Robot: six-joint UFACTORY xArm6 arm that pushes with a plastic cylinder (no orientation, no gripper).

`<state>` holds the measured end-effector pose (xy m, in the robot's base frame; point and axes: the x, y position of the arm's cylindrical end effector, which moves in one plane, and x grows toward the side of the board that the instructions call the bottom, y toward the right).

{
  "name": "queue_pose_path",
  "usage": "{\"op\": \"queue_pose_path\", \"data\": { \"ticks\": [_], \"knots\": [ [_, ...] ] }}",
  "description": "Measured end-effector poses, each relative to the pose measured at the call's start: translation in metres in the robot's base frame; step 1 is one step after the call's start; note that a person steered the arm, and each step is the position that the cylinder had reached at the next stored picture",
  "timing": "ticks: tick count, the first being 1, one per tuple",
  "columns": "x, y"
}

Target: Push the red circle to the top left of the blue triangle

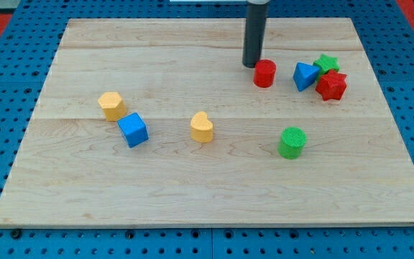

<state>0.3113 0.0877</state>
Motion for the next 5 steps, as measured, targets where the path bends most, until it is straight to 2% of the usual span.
{"op": "queue_pose_path", "data": {
  "ticks": [1, 2, 3, 5],
  "knots": [
    [0.001, -0.023],
    [0.057, -0.056],
    [0.092, -0.025],
    [0.052, -0.004]
  ]
}}
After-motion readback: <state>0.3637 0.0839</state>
